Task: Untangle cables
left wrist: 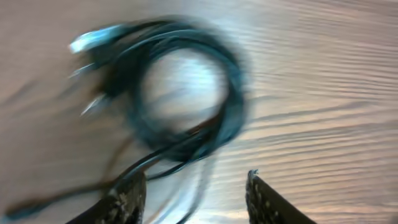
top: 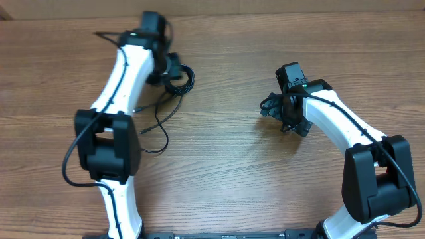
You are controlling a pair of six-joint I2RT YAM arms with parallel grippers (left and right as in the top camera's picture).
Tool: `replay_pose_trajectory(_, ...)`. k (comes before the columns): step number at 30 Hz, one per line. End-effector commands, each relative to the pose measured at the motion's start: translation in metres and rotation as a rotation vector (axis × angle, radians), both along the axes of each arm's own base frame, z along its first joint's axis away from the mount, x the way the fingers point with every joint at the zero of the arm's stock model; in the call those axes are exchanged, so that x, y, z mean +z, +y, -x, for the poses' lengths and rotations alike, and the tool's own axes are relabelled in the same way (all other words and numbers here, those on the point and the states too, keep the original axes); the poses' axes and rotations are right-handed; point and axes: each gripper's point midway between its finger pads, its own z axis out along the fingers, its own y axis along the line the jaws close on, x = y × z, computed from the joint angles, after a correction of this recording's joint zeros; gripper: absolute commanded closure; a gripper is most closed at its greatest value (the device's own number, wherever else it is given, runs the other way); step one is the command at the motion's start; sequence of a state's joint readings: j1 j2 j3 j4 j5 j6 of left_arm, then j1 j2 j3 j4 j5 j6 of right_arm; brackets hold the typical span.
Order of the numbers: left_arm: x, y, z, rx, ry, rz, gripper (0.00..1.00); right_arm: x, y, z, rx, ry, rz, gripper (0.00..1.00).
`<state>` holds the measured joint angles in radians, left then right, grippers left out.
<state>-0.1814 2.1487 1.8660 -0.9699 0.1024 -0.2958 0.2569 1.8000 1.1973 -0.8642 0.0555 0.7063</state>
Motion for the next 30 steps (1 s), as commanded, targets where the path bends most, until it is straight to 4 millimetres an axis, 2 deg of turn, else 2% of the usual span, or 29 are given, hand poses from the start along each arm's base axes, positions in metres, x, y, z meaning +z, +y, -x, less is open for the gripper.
replay_pose_trajectory(1,0.000,-0.032,-0.006,-0.149,-0.072,-0.032,0.50,-0.001,-0.001,-0.001,0.003,0.000,0.003,0.00)
replay_pose_trajectory(4,-0.016,-0.039,-0.013,-0.157,-0.086,-0.089,0.50,-0.001,-0.001,-0.001,0.003,0.000,0.003,0.00)
replay_pose_trajectory(7,-0.041,-0.044,-0.017,-0.166,-0.070,-0.108,0.50,-0.001,-0.001,-0.001,0.003,0.000,0.003,0.00)
replay_pose_trajectory(11,-0.074,-0.041,-0.020,-0.162,-0.035,-0.133,0.49,-0.001,-0.001,-0.001,0.003,0.000,0.003,0.00)
replay_pose_trajectory(13,-0.091,-0.041,-0.016,-0.161,-0.001,-0.133,0.52,-0.001,-0.001,-0.001,0.003,0.000,0.003,0.00)
replay_pose_trajectory(16,-0.101,-0.047,-0.005,-0.180,0.054,-0.100,0.60,-0.001,-0.001,-0.001,0.003,0.000,0.003,0.00)
replay_pose_trajectory(18,-0.101,-0.055,0.006,-0.198,0.093,-0.052,0.80,-0.001,-0.001,-0.001,0.003,0.000,0.003,0.00)
replay_pose_trajectory(19,-0.101,-0.063,0.017,-0.215,0.141,0.005,0.85,-0.001,-0.001,-0.001,0.003,0.000,0.003,0.00)
replay_pose_trajectory(21,-0.100,-0.074,0.028,-0.252,0.178,0.072,0.96,-0.001,-0.001,-0.001,0.003,0.000,0.003,0.00)
replay_pose_trajectory(23,-0.086,-0.089,0.035,-0.341,0.180,0.171,0.96,-0.001,-0.001,-0.001,0.003,0.000,0.003,0.00)
replay_pose_trajectory(25,-0.059,-0.104,0.036,-0.418,0.146,0.285,0.96,-0.001,-0.001,-0.001,0.003,0.000,0.003,0.00)
replay_pose_trajectory(27,-0.023,-0.117,0.035,-0.468,0.091,0.403,0.96,-0.001,-0.001,-0.001,0.003,0.000,0.003,0.00)
replay_pose_trajectory(30,0.043,-0.134,0.040,-0.578,-0.029,0.582,0.96,-0.001,-0.001,-0.001,0.003,0.000,0.003,0.00)
